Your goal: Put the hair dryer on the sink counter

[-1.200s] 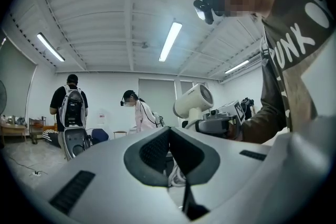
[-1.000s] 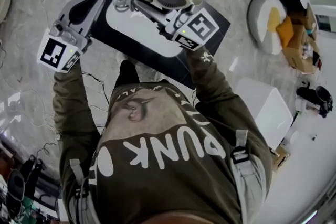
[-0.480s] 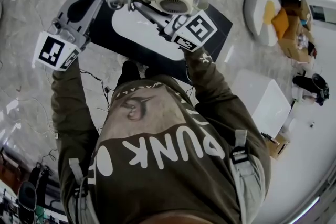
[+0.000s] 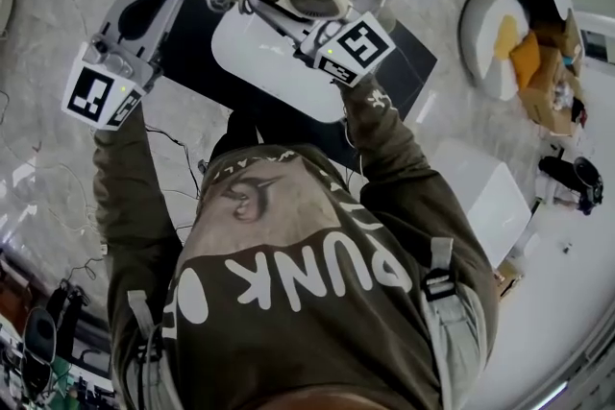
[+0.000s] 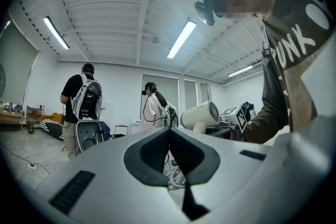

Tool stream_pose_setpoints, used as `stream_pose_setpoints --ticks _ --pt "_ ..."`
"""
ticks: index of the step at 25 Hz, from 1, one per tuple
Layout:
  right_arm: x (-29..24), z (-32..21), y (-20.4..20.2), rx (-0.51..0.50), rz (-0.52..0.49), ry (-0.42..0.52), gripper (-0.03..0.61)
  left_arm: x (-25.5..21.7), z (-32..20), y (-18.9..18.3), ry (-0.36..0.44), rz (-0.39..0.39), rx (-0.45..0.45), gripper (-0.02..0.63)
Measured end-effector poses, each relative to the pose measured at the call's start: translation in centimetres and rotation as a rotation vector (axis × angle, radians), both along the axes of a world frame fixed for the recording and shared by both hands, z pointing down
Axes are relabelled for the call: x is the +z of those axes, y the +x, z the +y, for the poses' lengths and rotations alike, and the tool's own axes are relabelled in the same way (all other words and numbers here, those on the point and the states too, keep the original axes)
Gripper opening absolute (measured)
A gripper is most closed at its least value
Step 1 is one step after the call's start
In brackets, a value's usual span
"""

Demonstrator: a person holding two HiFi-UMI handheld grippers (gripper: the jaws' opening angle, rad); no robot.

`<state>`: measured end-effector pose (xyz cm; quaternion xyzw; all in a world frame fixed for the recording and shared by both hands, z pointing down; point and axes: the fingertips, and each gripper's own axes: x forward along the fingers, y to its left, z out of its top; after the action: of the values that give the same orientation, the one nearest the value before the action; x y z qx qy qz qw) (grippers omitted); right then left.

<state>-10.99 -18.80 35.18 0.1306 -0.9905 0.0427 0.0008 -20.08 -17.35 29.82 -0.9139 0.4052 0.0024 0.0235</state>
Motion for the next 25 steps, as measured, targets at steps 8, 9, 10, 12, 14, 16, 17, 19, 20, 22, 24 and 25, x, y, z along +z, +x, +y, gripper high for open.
stream_pose_setpoints --ticks 8,9,10,12,14,16,17,19,20,22,24,25 --pt "2.8 -1.3 -0.4 -0.02 0.031 -0.023 0.19 1.5 -1.6 0.3 -0.018 -0.014 -0.006 -0.009" --pt "3.2 -1.5 -0.4 -0.02 0.037 -0.026 0.19 1.7 -1.7 0.3 -0.022 -0.014 -0.005 -0.009" --pt "3.7 -1.6 -0.5 -0.019 0.043 -0.03 0.19 1.9 -1.7 0.3 -0.026 -0.014 -0.004 -0.01" --pt "4.7 -2.0 -0.4 -0.018 0.058 -0.041 0.19 2.4 -1.8 0.4 -0.034 -0.017 0.0 -0.009" --pt "5.7 -2.4 -0.4 -0.015 0.071 -0.053 0.19 2.8 -1.8 0.5 -0.041 -0.015 0.002 -0.009" --pt "6.9 -2.8 -0.4 -0.01 0.086 -0.067 0.19 3.3 -1.8 0.5 -0.049 -0.008 0.001 -0.009" --pt "7.5 -2.9 -0.3 -0.009 0.096 -0.074 0.19 3.5 -1.8 0.5 -0.053 -0.005 0.001 -0.009" --pt "8.9 -3.3 -0.4 -0.009 0.123 -0.087 0.19 4.0 -1.6 0.5 -0.06 -0.005 0.003 -0.009" --pt "9.6 -3.5 -0.4 -0.012 0.142 -0.092 0.19 4.0 -1.5 0.6 -0.061 -0.003 0.003 -0.009" --pt "10.9 -3.8 -0.3 -0.021 0.187 -0.101 0.189 4.1 -1.2 0.8 -0.063 0.001 0.003 -0.009" --pt "12.4 -4.2 -0.3 -0.038 0.245 -0.115 0.189 4.0 -0.9 0.9 -0.062 0.008 0.003 -0.01" --pt "13.1 -4.4 -0.3 -0.051 0.28 -0.124 0.189 3.9 -0.8 0.8 -0.061 0.011 0.003 -0.01"
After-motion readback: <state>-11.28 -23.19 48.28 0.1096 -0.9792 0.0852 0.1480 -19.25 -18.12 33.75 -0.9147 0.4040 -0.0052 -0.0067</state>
